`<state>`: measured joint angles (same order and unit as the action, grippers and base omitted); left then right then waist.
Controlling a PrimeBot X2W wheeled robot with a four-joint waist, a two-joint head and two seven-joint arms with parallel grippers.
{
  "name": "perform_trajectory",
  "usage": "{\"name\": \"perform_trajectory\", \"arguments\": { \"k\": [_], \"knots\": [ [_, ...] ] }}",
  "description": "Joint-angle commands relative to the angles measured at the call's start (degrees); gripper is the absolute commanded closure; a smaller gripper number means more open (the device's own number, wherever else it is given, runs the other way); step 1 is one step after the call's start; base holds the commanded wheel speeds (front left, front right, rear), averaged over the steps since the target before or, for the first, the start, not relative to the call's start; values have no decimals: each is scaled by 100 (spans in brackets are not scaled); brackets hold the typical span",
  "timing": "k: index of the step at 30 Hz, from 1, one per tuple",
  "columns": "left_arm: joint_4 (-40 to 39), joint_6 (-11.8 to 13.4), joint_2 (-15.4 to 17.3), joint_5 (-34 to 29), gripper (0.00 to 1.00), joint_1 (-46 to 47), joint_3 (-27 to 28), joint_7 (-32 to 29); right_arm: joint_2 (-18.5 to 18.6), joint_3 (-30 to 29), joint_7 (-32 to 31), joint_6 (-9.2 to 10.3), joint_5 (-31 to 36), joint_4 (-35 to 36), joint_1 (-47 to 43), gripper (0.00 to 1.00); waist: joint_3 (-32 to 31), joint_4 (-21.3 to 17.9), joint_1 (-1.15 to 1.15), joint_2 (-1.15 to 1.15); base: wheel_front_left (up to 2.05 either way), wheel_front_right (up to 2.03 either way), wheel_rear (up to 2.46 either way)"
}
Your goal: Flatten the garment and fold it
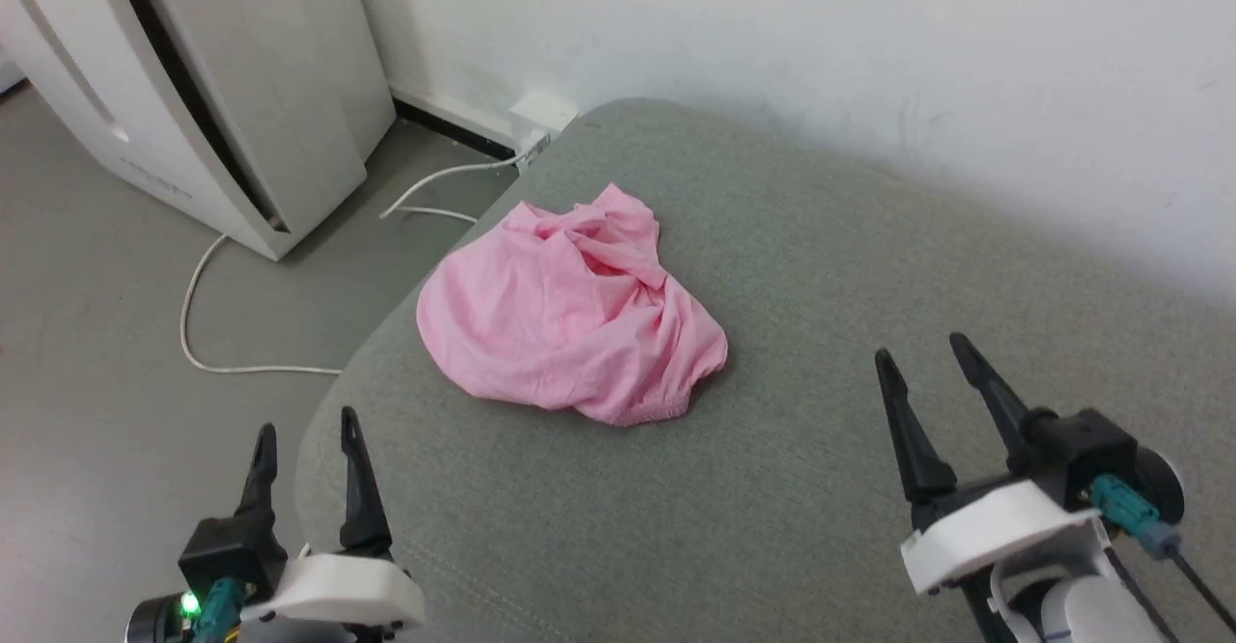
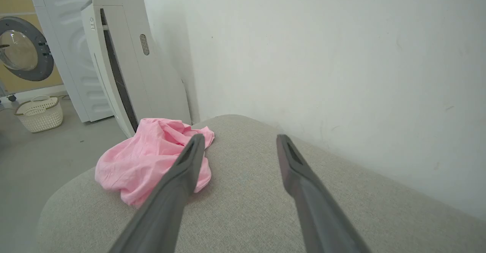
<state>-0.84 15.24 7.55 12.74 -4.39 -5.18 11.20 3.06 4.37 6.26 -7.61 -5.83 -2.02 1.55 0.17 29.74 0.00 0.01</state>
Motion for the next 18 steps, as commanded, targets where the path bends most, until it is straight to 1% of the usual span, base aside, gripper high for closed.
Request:
{"name": "perform_trajectory", "arguments": {
  "k": [1, 5, 7, 8, 10, 14, 18],
  "knots": [
    [-78, -49, 44, 158, 0, 111, -32, 41, -17, 43, 19, 11, 2, 69, 206, 0, 249, -118, 0, -1, 0, 0, 0],
    [43, -424, 252, 521, 0, 760, -28, -190, -17, 115, -29, 12, 117, 241, 467, 0, 781, -382, 0, -1, 0, 0, 0],
    [167, -552, 340, 675, 0, 1191, -33, -394, -18, 162, -84, 12, 198, 357, 611, 0, 1183, -553, 0, -1, 0, 0, 0],
    [167, -552, 340, 675, 0, 1191, -33, -394, -18, 162, -84, 12, 198, 357, 611, 0, 1183, -553, 0, -1, 0, 0, 0],
    [330, -648, 351, 837, 0, 1670, -76, -626, -18, 178, -132, 12, 286, 462, 742, 0, 1572, -703, 0, -1, 0, 0, 0],
    [802, -814, 286, 1211, 0, 2549, -37, -1064, -4, 183, -183, 12, 389, 561, 928, 0, 2172, -1061, 0, -1, 0, 0, 0],
    [1282, -924, 196, 1628, 0, 3148, 44, -1551, 57, 242, -169, 12, 400, 617, 1150, 0, 2644, -1449, 0, -1, 0, 0, 0]
  ]
}}
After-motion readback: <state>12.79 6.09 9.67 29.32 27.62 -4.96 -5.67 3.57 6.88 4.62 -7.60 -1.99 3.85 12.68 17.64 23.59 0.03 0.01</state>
